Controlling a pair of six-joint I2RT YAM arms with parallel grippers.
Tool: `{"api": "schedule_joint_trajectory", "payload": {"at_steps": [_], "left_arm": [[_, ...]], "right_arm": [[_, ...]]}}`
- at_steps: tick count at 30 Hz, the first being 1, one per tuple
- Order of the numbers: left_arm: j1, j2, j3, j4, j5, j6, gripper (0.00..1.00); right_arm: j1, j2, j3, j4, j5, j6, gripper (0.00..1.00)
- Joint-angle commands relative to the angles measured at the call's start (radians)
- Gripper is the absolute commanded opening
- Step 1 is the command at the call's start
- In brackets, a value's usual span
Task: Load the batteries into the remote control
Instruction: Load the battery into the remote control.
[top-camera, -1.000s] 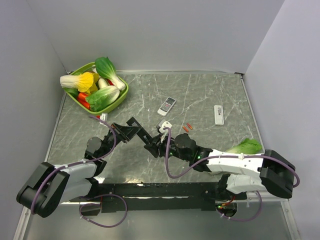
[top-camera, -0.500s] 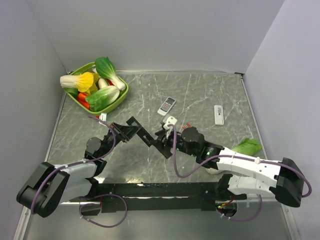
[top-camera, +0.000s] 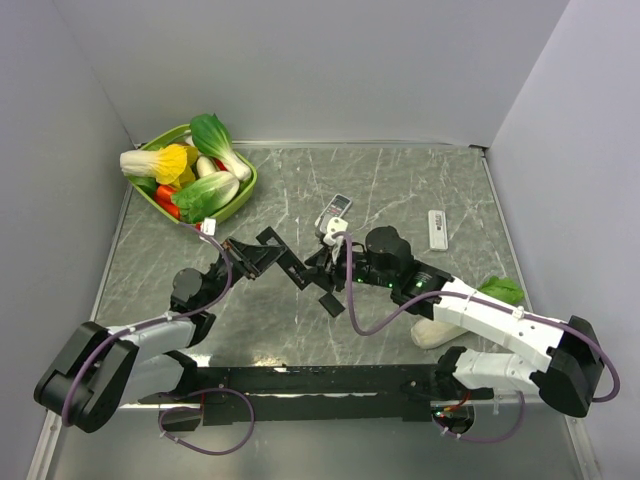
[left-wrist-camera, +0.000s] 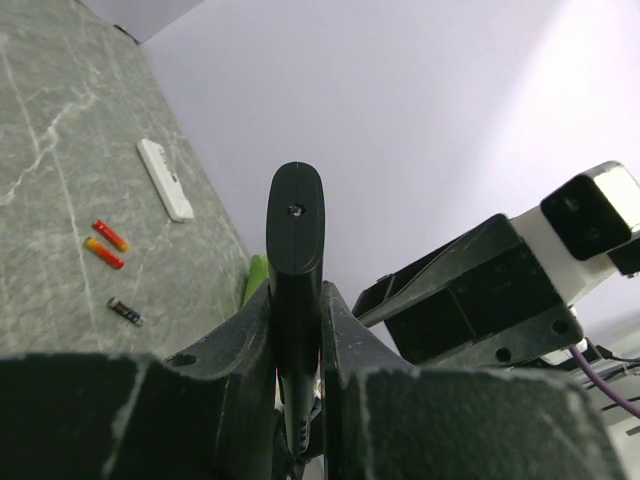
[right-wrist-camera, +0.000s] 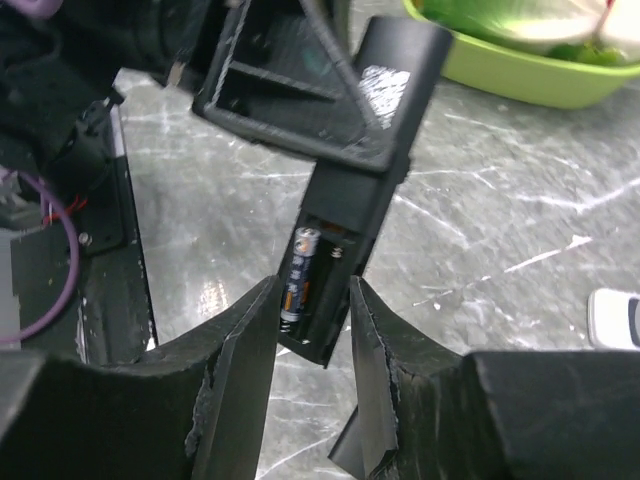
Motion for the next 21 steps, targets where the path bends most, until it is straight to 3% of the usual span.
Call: {"api": "schedule_joint_trajectory", "payload": {"at_steps": [1,5,10,21], "left_arm": [[-0.003,-0.009,0.053,0.199,0.04,-0.023,0.02],[-0.003,-0.038,0.069,0.104,0.052,-0.008,0.02],[-0.002,-0.084,0.098,0.006,0.07,0.021,0.02],[-0.002,-0.11,0.182,-0.241,0.159,0.086,0.02]], "right_arm": [[-0.002,-0.014,0.038,0.027,-0.068,-0.088,0.44],[-0.008,-0.042,0.026,0.044,-0.132,-0.249,0.51],[-0.03,-0.076,0.044,0.029,-0.175,-0.271,0.51],[-0.044,-0.102,0.041,0.023,-0.35,-0.509,0.53]]}}
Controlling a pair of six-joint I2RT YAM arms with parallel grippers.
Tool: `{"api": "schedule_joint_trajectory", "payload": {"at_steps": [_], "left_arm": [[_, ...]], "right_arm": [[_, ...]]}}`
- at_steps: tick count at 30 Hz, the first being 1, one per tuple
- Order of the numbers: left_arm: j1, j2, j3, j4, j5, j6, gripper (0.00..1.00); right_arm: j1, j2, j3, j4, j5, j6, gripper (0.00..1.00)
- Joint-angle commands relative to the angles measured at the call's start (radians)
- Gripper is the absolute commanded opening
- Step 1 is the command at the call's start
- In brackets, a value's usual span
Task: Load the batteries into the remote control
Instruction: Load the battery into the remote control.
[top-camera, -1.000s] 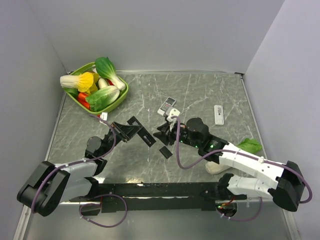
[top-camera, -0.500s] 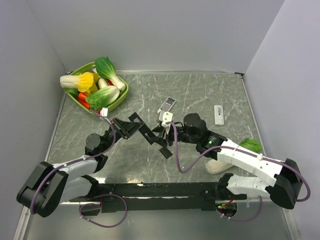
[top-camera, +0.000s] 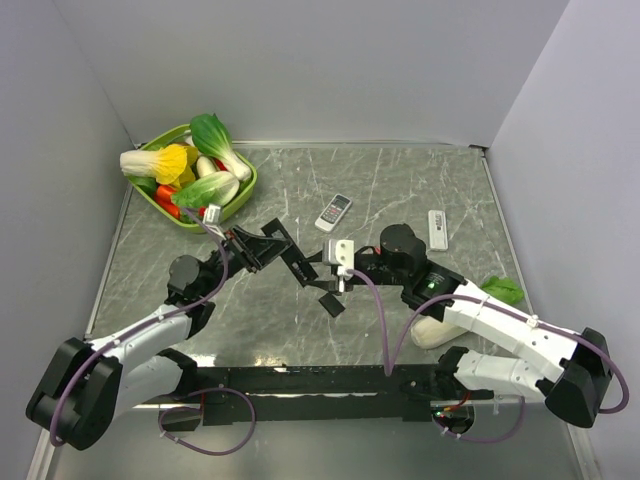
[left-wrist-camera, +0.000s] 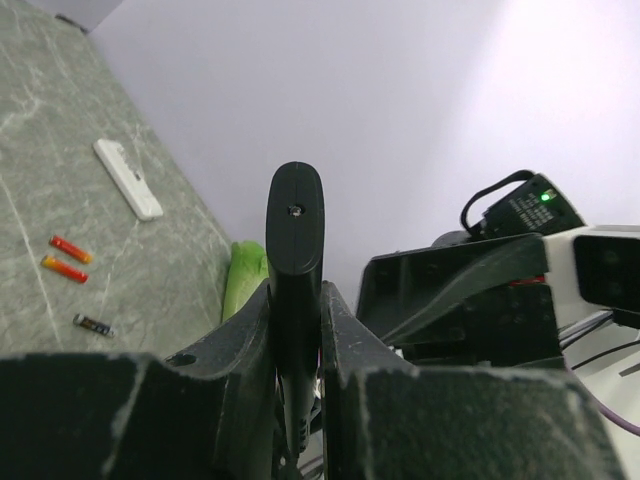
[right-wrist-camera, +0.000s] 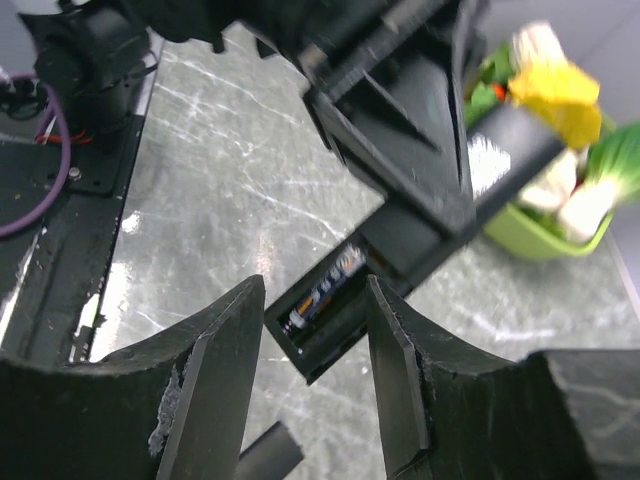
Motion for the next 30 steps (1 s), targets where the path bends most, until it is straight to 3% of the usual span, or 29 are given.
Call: {"api": "schedule_joint_trajectory", "payload": {"at_steps": [1,10,21,30], "left_arm": [[-0.002,-0.011,0.044,-0.07,0.052,0.035,0.02],[-0.002,0.017,0.05,-0.047,0.092,0.008,0.02],[-0.002,0.021,0.065,-0.071,0.11,0.015,0.02],[-0.002,0.032,0.064,-0.056,0.122,0.008,0.02]], "right_arm": [[-0.015,-0.034,0.039,0.021,-0.089,-0.124,0.52],[-0.05,0.018,0.077,0.001,-0.179,-0.145,0.39],[-0.055,0.092,0.137,-0.077,-0.248,-0.174,0.39],[-0.055,0.139,0.169,-0.12,-0.256,-0.19,0.31]]}}
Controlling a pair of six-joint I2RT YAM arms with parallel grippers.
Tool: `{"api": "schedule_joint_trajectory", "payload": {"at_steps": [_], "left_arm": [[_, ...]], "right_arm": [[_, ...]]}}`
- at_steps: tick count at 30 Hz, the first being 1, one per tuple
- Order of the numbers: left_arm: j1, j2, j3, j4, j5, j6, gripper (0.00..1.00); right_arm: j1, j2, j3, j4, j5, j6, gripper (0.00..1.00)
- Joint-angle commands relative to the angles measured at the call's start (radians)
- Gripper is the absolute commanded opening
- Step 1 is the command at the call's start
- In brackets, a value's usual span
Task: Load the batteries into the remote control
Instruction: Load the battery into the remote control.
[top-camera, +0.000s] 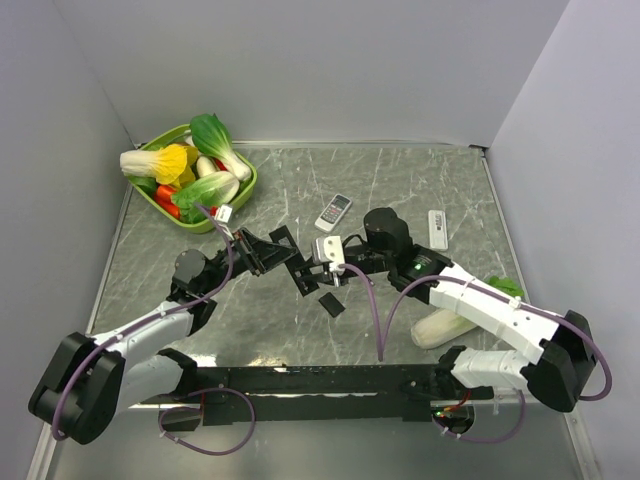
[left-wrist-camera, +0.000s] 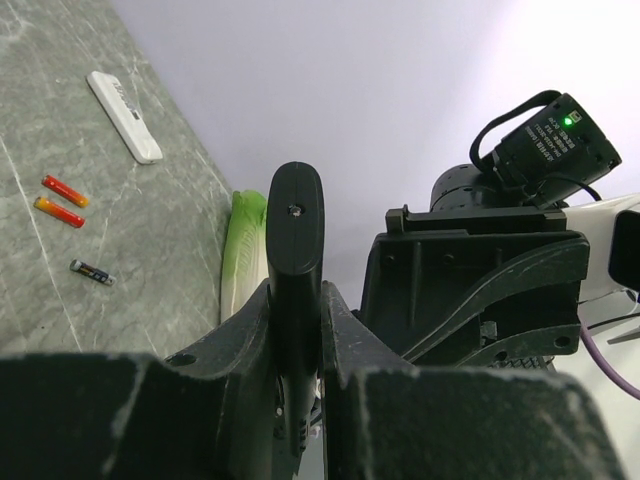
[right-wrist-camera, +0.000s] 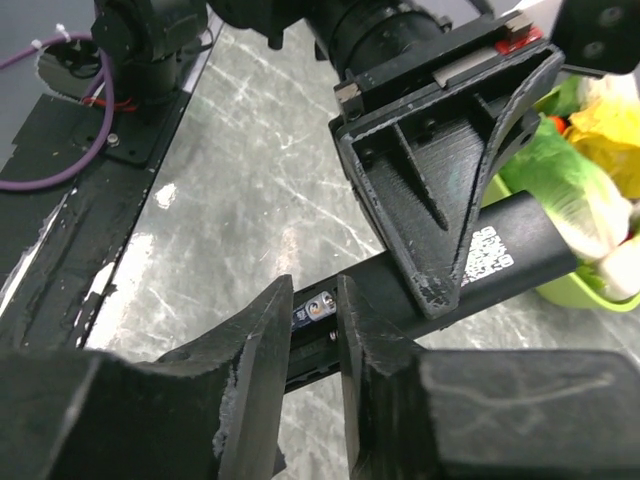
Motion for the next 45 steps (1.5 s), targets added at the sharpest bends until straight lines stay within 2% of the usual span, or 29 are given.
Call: {"api": "schedule_joint_trajectory", "payload": {"at_steps": [1,19,31,45], "left_arm": [[-0.002,0.001,0.039,0.042,0.022,0.005,0.02],[-0.002,-0.002,0.039,0.067,0.017,-0.007,0.02],[-0.002,0.018,-0.01,0.307,-0.029,-0.116,0.02],[-0.002,-0.089,-0.102,0.395,-0.219,-0.159,0.02]], "right_arm": [[-0.005,0.016,0.064,-0.023,-0.045,-0.034,0.31],[-0.005,0.076,0.083,-0.046,-0.039,-0.035,0.29],[-0.005,0.079,0.011,-0.013,-0.05,0.001,0.24],[-0.01,0.037,-0.179,0.199,0.002,0.106,0.2]]}}
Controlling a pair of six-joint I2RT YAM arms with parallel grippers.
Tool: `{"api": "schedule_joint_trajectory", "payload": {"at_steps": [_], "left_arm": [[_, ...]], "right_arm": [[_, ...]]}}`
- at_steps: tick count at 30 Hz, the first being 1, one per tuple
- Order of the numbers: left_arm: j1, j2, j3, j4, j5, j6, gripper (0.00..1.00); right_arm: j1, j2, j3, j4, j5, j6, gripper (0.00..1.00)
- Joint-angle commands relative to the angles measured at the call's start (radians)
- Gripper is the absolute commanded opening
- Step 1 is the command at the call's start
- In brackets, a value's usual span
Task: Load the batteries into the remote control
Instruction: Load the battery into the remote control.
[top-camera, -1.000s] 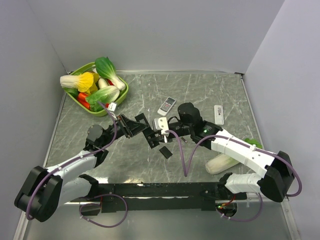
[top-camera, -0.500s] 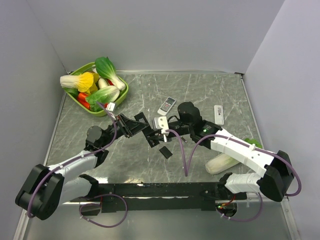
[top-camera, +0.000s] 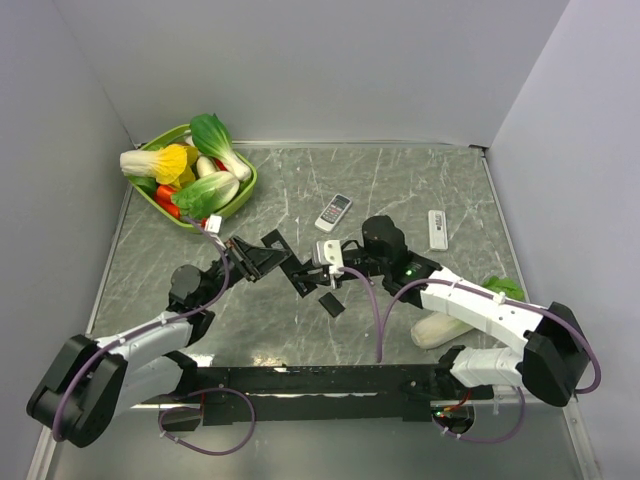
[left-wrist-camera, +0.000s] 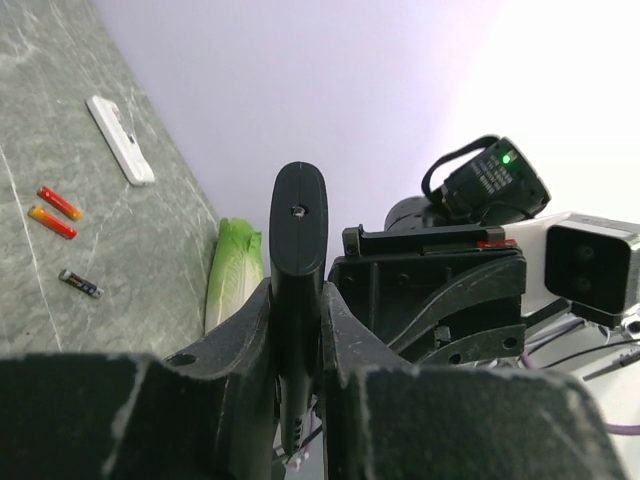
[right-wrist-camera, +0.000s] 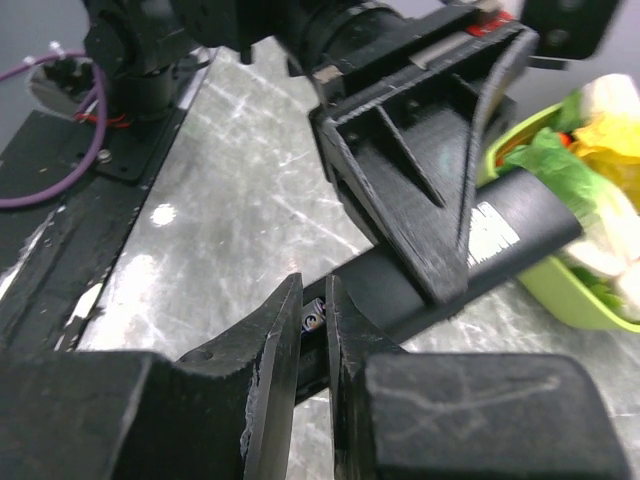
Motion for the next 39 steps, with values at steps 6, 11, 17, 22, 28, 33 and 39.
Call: {"api": "schedule_joint_trajectory", "payload": {"at_steps": [6,11,17,22,28,33,39], "left_arm": [[0.002,-0.126,-0.022,0.243,-0.194,-0.073,0.02],[0.002,-0.12,0.011,0.243,-0.17,-0.068,0.02],[0.0,-0.096,0.016,0.263,-0.156,-0.079,0.02],[0.0,-0.091,0.031,0.245,-0.14,-0.074,0.02],[0.0,-0.074,0.07,0.228,-0.101,-0.07,0.02],[0.0,-0.053,0.085,0.234,-0.079,-0.076,0.02],[0.0,-0.056,0.087,0.265,-0.079,-0.085,0.02]], "right_arm": [[-0.006,-0.017,-0.129,0.026,0.034,0.074,0.19],[-0.004,0.002,-0.118,0.007,0.015,0.067,0.19],[0.002,-0.003,-0.117,0.035,-0.032,0.086,0.19],[0.013,0.006,-0.104,0.027,-0.06,0.09,0.2],[0.023,0.038,-0.086,0.016,-0.074,0.08,0.2],[0.029,0.052,-0.068,0.002,-0.083,0.073,0.2],[0.029,0.08,-0.078,0.026,-0.061,0.088,0.2]]}}
